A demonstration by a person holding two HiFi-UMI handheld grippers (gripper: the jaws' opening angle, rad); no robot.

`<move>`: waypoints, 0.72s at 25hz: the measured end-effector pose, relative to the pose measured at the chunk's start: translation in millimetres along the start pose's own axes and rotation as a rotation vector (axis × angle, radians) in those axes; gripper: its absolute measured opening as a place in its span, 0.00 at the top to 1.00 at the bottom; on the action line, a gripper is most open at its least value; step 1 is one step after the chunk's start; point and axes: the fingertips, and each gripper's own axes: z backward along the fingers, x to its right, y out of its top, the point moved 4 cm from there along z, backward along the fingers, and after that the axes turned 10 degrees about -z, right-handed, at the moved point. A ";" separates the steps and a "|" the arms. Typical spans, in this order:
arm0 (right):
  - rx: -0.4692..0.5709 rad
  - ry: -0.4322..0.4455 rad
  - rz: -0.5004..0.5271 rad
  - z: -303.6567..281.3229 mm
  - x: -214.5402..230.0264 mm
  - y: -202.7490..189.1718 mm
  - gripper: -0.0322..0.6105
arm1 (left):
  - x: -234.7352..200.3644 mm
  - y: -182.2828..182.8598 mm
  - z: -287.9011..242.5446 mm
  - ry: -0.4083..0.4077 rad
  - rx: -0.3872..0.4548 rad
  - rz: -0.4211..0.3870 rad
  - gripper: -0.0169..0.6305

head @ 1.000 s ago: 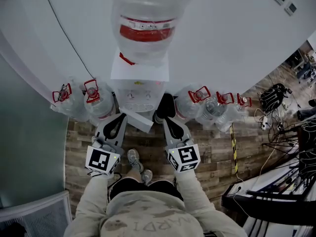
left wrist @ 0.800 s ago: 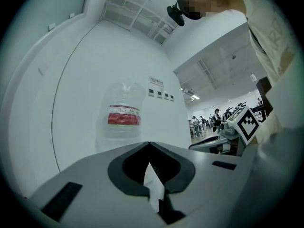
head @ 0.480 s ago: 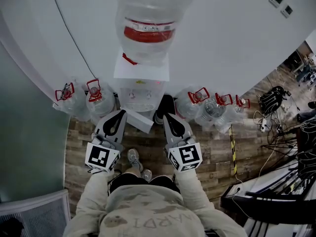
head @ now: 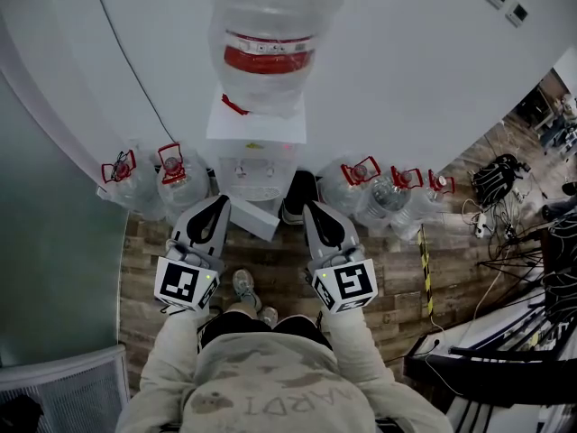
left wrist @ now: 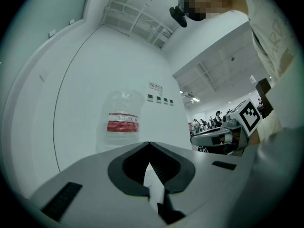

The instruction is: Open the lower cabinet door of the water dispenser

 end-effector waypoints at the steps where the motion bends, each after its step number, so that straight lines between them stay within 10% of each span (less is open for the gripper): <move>1: 0.003 -0.002 0.001 1.4 0.1 0.6 0.94 | 0.7 0.9 0.8 0.001 0.001 -0.001 0.97; 18: 0.025 0.017 0.021 8.1 -5.4 7.5 0.94 | 4.8 5.4 11.2 0.023 0.002 0.012 0.97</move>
